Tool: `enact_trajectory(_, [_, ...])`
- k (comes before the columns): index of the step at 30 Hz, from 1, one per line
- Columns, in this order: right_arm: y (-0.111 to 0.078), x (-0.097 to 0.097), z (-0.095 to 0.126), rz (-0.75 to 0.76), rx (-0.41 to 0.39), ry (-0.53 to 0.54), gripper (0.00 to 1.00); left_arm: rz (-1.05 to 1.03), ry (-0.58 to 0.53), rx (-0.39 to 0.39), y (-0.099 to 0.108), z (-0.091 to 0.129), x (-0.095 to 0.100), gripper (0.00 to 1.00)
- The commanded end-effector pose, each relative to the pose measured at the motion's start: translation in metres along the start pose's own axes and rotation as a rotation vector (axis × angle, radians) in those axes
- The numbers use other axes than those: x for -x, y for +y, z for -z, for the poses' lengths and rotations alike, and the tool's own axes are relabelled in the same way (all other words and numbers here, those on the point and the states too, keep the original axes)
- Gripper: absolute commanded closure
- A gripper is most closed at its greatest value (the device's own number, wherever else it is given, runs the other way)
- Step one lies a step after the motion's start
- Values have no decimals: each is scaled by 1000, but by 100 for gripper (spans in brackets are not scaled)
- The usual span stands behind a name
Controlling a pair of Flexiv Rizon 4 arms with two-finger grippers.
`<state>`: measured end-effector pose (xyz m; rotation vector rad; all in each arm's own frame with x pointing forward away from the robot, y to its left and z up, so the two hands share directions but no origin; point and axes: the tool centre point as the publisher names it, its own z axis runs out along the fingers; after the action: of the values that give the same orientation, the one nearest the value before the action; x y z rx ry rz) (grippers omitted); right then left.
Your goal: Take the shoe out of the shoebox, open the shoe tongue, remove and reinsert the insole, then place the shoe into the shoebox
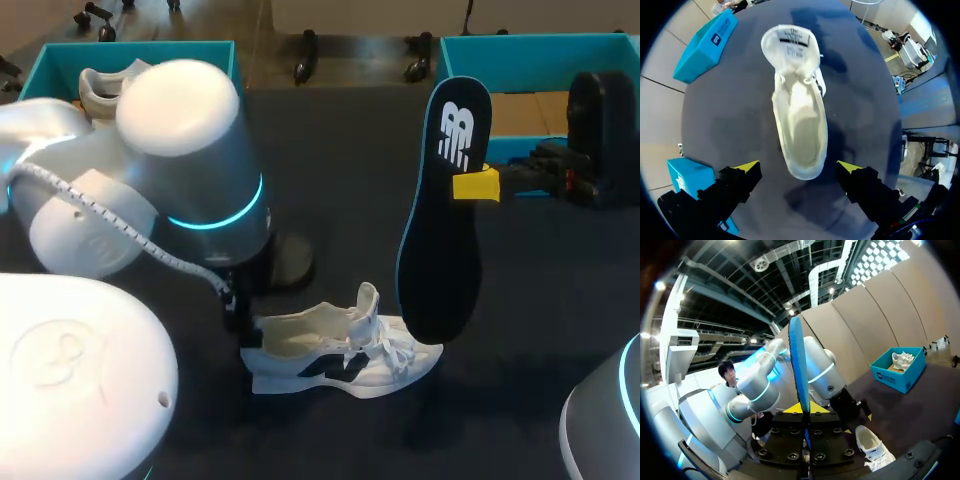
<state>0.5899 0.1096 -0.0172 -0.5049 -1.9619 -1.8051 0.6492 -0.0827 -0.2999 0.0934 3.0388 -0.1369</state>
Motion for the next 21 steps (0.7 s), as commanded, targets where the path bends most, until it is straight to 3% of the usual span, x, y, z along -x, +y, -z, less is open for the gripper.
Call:
enact_trajectory(1, [-1,1,-2,1,1,1,100,-6,8,4,-13,0,12,0])
enact_trajectory(7, [-1,1,-2,1,1,1,100,-8,21,-71,-29,-16,22,0])
enact_trajectory(14, [-1,1,-2,1,1,1,100,-4,37,-56,-47,-45,23,0])
enact_trajectory(21, [-1,1,-2,1,1,1,100,-23,41,-76,-58,-59,20,0])
